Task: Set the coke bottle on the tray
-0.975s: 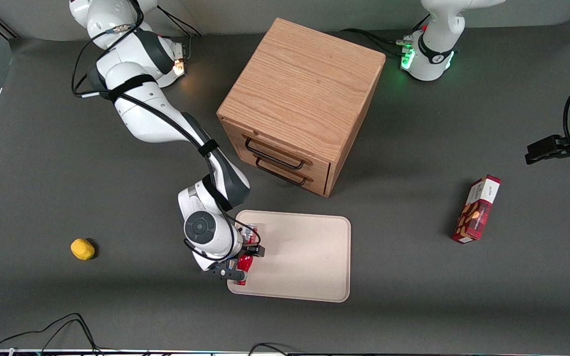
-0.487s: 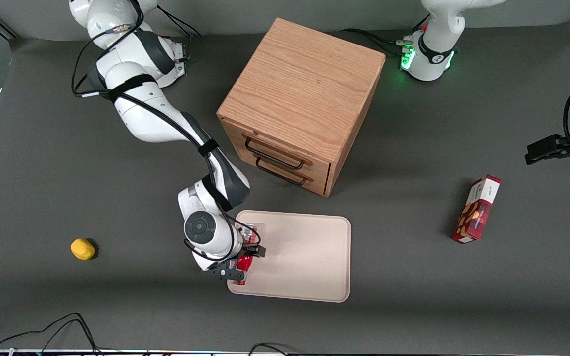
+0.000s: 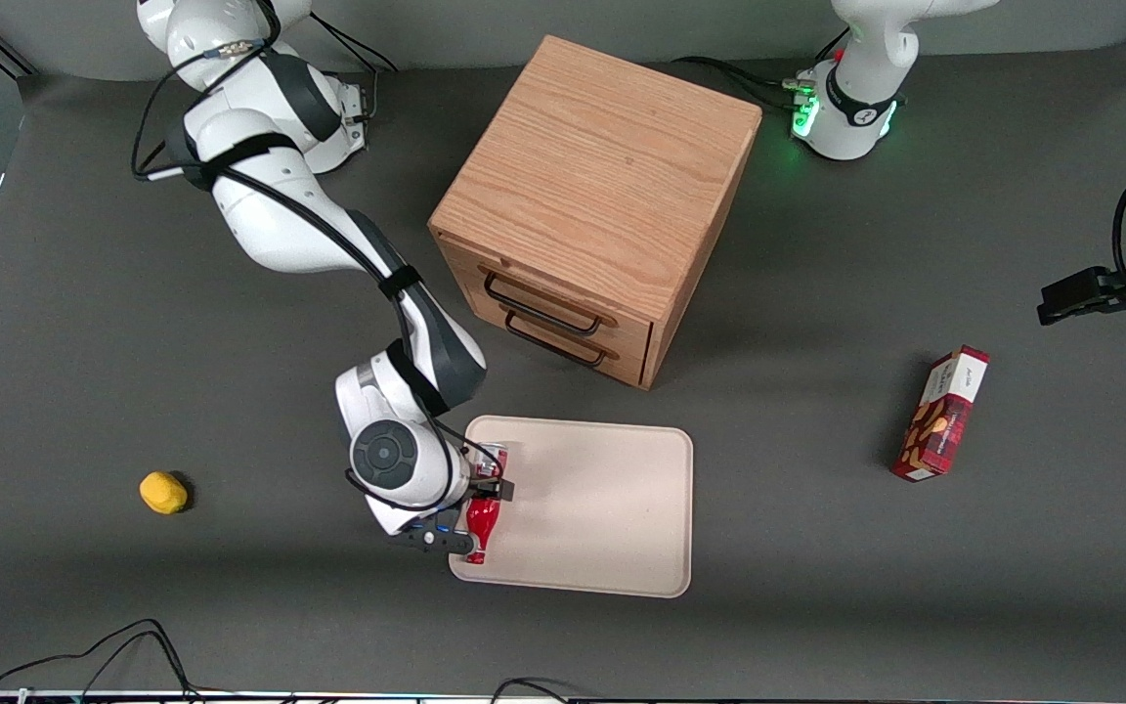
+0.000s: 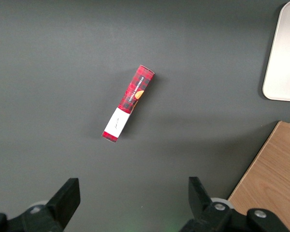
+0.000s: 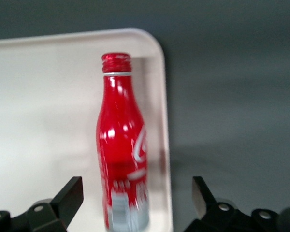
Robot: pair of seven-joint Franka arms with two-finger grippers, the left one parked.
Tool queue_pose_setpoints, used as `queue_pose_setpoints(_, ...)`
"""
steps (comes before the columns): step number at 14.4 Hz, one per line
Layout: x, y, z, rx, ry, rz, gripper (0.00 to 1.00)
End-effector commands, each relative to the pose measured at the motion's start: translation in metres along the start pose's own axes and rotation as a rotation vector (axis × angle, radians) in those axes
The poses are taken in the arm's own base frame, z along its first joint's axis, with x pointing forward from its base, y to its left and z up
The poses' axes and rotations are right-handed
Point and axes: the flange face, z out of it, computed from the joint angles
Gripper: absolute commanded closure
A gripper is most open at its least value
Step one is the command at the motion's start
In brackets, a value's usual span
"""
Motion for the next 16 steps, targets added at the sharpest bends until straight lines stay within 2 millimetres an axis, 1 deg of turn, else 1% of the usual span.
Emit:
queue_pose_setpoints(1, -0.028, 0.028, -0.074, -0.062, -0.084, 0.027, 0.0)
queue_pose_setpoints(2, -0.036, 0.053, -0.095, -0.075, -0.092, 0.047, 0.0)
queue_pose_setpoints(3, -0.05, 0.072, -0.114, -0.085, -0.099, 0.051, 0.0)
queue_pose_setpoints(4, -0.068, 0.089, -0.139, -0.084, -0.092, 0.05, 0.0)
queue_pose_setpoints(5, -0.081, 0.112, -0.16, -0.082, -0.08, 0.063, 0.0)
queue_pose_setpoints(8, -0.118, 0.165, -0.208, -0.087, -0.054, 0.033, 0.0)
queue_pose_setpoints(10, -0.137, 0.203, -0.238, -0.108, -0.047, -0.04, 0.0)
queue_pose_setpoints(11, -0.147, 0.218, -0.253, -0.119, -0.054, -0.1, 0.0)
queue_pose_setpoints(12, -0.151, 0.237, -0.267, -0.128, -0.073, -0.152, 0.0)
queue_pose_setpoints(13, -0.151, 0.261, -0.28, -0.127, -0.085, -0.188, 0.0)
queue_pose_setpoints(14, -0.156, 0.278, -0.294, -0.13, -0.087, -0.223, 0.0)
queue_pose_setpoints(15, -0.155, 0.295, -0.302, -0.109, -0.086, -0.227, 0.0)
queue_pose_setpoints(16, -0.152, 0.312, -0.306, -0.056, -0.087, -0.187, 0.0)
